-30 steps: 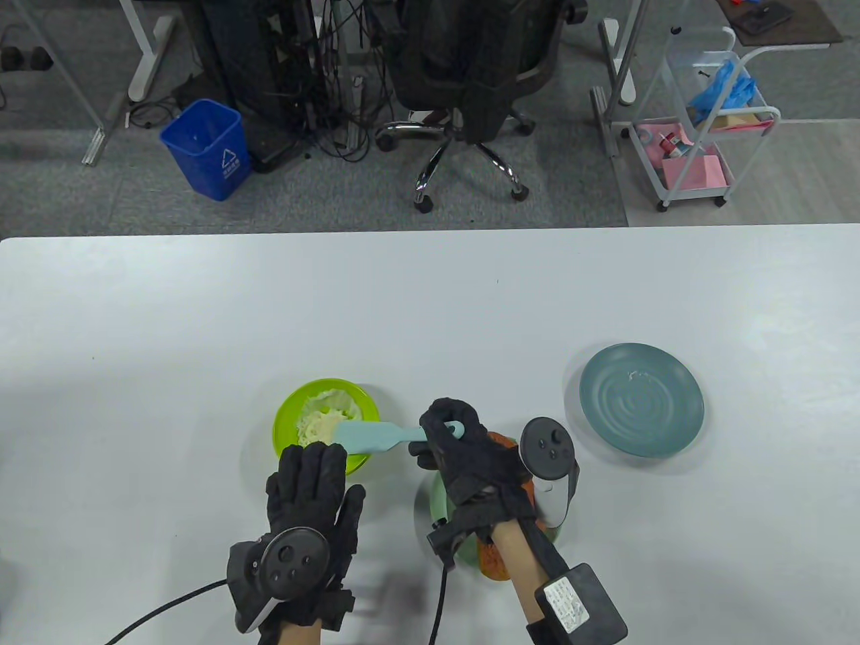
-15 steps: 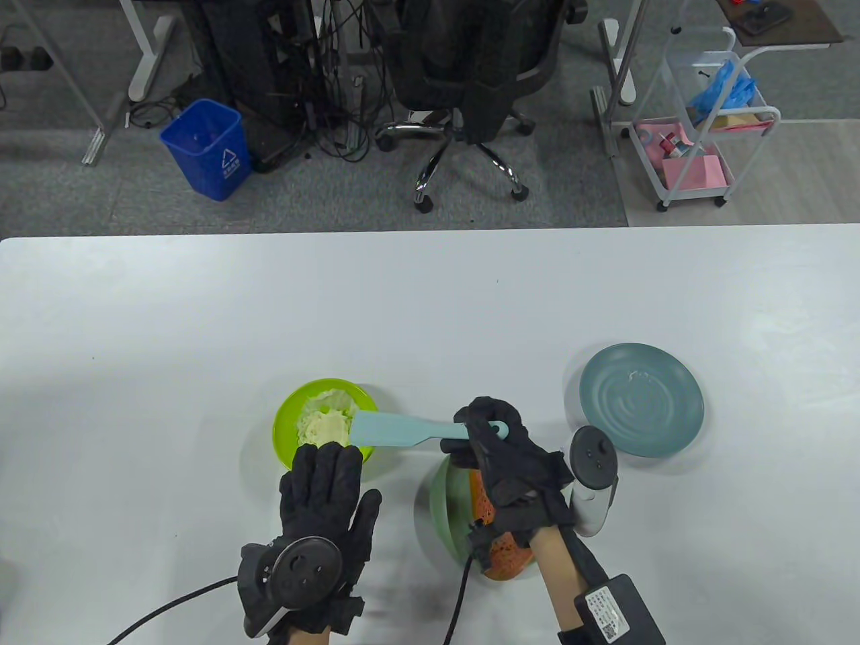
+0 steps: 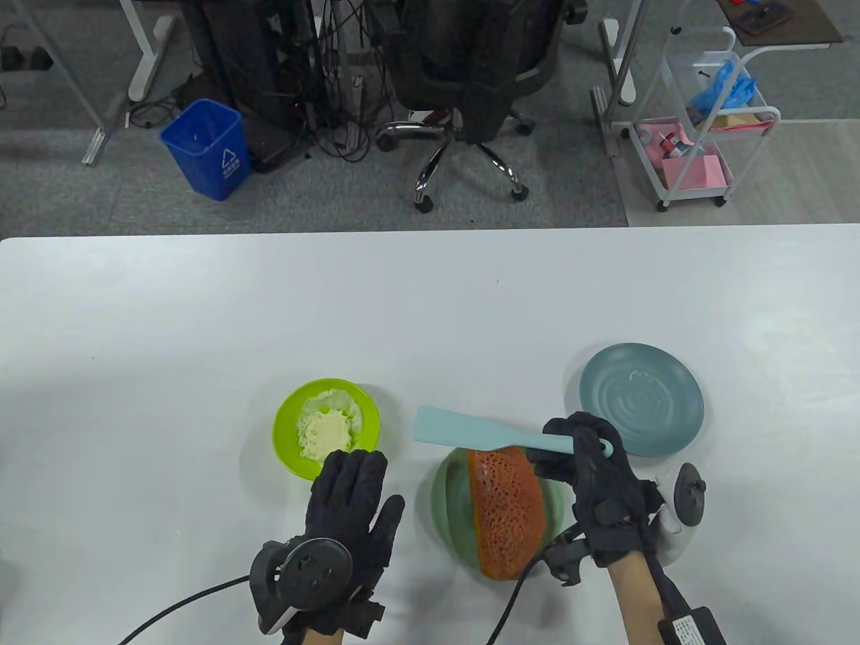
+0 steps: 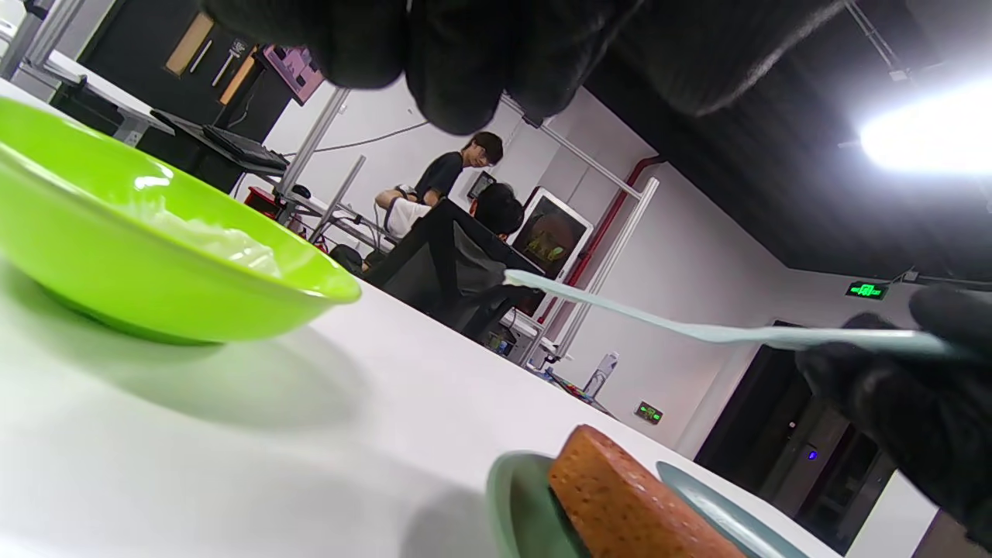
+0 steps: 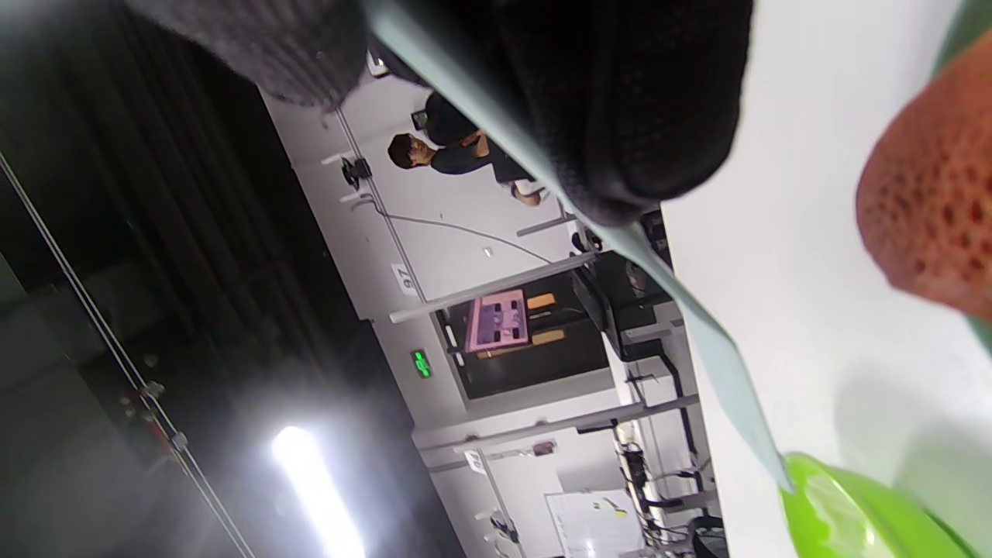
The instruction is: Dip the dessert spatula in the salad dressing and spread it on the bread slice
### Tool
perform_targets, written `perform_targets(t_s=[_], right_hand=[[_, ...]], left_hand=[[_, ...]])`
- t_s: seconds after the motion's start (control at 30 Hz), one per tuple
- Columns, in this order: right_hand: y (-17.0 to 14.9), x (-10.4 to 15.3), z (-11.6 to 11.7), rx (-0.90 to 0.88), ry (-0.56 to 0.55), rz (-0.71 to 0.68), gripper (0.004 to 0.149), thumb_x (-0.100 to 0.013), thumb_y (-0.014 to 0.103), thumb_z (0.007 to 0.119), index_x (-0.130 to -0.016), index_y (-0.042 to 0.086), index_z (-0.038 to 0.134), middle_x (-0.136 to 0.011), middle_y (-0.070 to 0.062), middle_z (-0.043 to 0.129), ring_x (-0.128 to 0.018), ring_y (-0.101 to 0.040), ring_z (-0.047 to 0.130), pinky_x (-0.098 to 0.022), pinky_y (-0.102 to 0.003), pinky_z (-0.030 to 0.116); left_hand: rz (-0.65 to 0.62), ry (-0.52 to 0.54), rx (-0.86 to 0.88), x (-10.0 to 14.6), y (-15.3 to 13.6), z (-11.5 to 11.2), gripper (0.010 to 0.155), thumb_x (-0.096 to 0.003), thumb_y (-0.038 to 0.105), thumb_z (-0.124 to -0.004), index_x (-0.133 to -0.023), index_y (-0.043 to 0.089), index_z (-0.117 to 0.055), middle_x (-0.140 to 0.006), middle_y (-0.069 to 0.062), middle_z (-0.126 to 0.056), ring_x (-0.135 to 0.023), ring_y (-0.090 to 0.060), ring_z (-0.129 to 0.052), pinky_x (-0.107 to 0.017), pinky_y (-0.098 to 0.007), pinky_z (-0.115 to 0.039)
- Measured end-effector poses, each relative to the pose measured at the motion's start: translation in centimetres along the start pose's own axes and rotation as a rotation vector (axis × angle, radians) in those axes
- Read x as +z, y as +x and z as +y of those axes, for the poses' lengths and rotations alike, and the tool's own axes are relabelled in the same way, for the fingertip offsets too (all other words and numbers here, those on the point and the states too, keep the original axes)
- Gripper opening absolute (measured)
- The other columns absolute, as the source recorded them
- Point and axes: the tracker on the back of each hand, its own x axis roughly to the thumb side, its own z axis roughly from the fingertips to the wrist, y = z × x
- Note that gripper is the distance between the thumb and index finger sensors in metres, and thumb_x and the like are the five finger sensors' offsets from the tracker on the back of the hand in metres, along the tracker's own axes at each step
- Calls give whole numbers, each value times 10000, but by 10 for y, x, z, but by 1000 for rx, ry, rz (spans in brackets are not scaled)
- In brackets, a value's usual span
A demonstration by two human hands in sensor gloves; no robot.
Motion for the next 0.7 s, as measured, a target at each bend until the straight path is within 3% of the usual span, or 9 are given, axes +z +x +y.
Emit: perform_targets(t_s=[0.2,0.4,0.7], right_hand=[[-7,2,-33,-82,-47,-15,472,-617,490,695,-978,208,578,-961,-191,661,-667,-477,922,-496,-453,834],[-15,2,-47,-107,-55,-28,459,-618,503,673,-955,203,592,-922,-191,677,-600,-480,921,-441,-456,821],[-8,6,-63,-67,-99,-60,444,-613,517,673,-915,193,643,-852,-186,735,-487,-459,940,-352,-438,812]], left_hand=[[-15,-90,40,-6,11,-20,660,-630,478,-706,-1147,77,-624,-1081,-234,-729,-932,-529,-808,-675,-650,-681],[13,-152,-35,-11,21,-39,673,-620,501,-727,-1133,74,-642,-996,-203,-823,-780,-408,-963,-575,-544,-820],[208,-238,-28,-17,10,-59,674,-606,493,-771,-1096,39,-687,-862,-161,-912,-566,-289,-1038,-415,-399,-911]])
